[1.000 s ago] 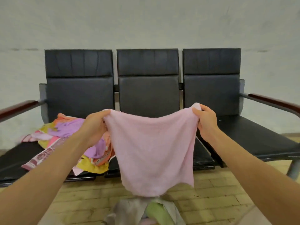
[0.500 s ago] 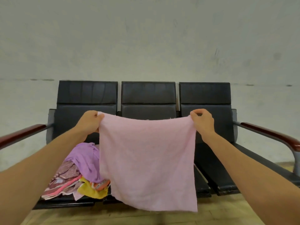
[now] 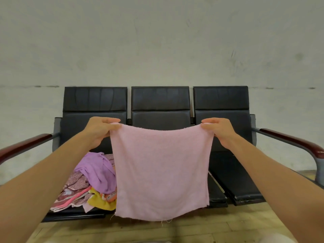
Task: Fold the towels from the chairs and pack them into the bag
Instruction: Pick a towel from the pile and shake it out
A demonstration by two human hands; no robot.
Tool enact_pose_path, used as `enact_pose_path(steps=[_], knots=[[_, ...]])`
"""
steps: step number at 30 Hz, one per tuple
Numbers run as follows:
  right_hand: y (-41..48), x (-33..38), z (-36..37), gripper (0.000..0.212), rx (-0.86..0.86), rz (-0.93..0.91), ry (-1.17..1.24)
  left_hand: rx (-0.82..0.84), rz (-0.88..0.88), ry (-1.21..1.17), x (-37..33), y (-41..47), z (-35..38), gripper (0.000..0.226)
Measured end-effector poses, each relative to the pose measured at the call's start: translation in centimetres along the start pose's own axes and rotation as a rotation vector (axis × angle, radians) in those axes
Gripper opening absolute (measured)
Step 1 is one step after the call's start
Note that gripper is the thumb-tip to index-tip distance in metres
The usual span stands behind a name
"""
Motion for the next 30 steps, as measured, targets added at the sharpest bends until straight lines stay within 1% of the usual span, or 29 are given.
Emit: enact_pose_path(steps=[2,4,7,9,11,13,15,17,20,23,25,26,28,30], knots=[[-0.2,0.6,0.0,0.037,0.043,-0.037,-0.104,-0.055,0.101,0.195,-1.0,-0.3,-0.1,0.031],[-0.3,1.2,-0.2,0.040,0.039,-0.078,-0.190,-0.141,0.211,0.383,-2.3,-1.0,-0.3,0.030],[-0.4,2.4,-0.9,0.026,-0.035,-0.149,-0.341,-0.214,0.357,0.545,-3.8,-1.6,0.0,0.025],[-0.4,3.4,-1.1,0.018,-0.093,-0.218,-0.475,-0.252,0.406,0.597,-4.5,-1.7,0.1,0.022],[-0.6,4.5,-1.2,0.015,-0.168,-0.311,-0.599,-0.293,0.425,0.603,-4.7,-1.6,0.0,0.022],[-1.0,5.2,-1.2,0.017,-0.225,-0.386,-0.676,-0.323,0.424,0.582,-4.6,-1.4,-0.1,0.023],[-1.3,5.4,-0.8,0.016,-0.234,-0.417,-0.745,-0.333,0.406,0.576,-4.0,-0.9,-0.1,0.023],[-1.0,4.6,-0.4,0.014,-0.207,-0.392,-0.803,-0.339,0.380,0.587,-2.8,-0.1,0.0,0.021],[-0.2,2.3,0.7,0.018,-0.124,-0.339,-0.853,-0.339,0.337,0.659,-0.9,0.6,0.8,0.018],[1.4,-0.9,2.0,0.018,-0.042,-0.263,-0.852,-0.315,0.313,0.689,1.5,1.4,2.4,0.014],[2.9,-3.0,2.9,0.026,-0.008,-0.194,-0.824,-0.309,0.307,0.673,3.1,2.1,3.4,0.008],[3.6,-4.0,3.4,0.030,0.006,-0.163,-0.809,-0.298,0.290,0.643,4.2,2.6,4.0,0.006],[5.0,-5.9,4.7,0.035,0.031,-0.140,-0.812,-0.260,0.199,0.499,6.8,3.8,5.0,0.005],[6.2,-7.7,5.8,0.030,0.028,-0.161,-0.791,-0.231,0.099,0.302,9.7,5.0,6.0,0.005]])
Point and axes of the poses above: each hand's wrist, its own y-axis towards the middle knuckle, its own z-axis out of the palm, x = y × z, the point moved 9 cm from there along y, towards the middle knuckle, and after that the axes turned 1 degree about -z, right-handed, at the moved point
